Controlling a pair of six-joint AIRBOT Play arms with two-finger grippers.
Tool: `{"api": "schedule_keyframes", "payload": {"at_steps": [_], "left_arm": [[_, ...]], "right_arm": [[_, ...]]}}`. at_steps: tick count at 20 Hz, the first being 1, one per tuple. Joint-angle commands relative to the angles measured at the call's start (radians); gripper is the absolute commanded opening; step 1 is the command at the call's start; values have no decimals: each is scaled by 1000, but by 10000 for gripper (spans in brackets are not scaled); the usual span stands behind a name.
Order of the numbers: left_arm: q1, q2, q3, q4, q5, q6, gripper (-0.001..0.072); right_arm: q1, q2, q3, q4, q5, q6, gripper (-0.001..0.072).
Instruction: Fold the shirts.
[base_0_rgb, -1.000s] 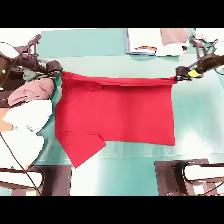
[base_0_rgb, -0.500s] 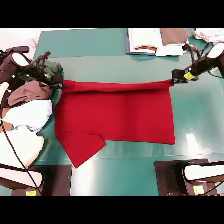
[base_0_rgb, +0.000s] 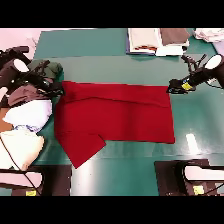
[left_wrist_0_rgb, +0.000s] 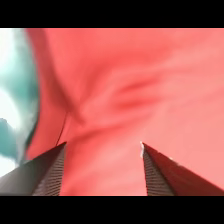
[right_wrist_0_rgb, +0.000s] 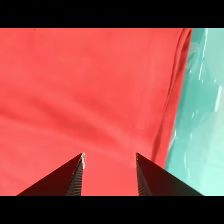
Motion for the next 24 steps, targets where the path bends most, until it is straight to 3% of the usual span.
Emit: {"api": "schedule_keyframes", "payload": {"at_steps": [1,5,8,13,17,19,20,24], "left_arm": [[0,195,-136,142,-35,-64,548],[0,523,-559,142,-48,-98,548],[0,672,-790,112,-50,-160,548],[-13,692,-944,-114,98,-148,547],[-128,692,-966,-166,163,-138,543],[-142,693,-953,-171,173,-137,155],[-142,693,-933,-159,173,-137,40],[-142,694,-821,-134,121,-126,22]], "right_arm": [[1,109,-39,12,81,-4,388],[1,283,-139,12,61,-4,387],[1,375,-198,13,-5,-4,388],[1,426,-222,13,-13,-4,387],[1,427,-221,13,17,-4,388],[-5,427,-221,11,40,-5,387],[-18,427,-222,10,64,-6,387],[-138,460,-322,-27,166,-27,388]]}}
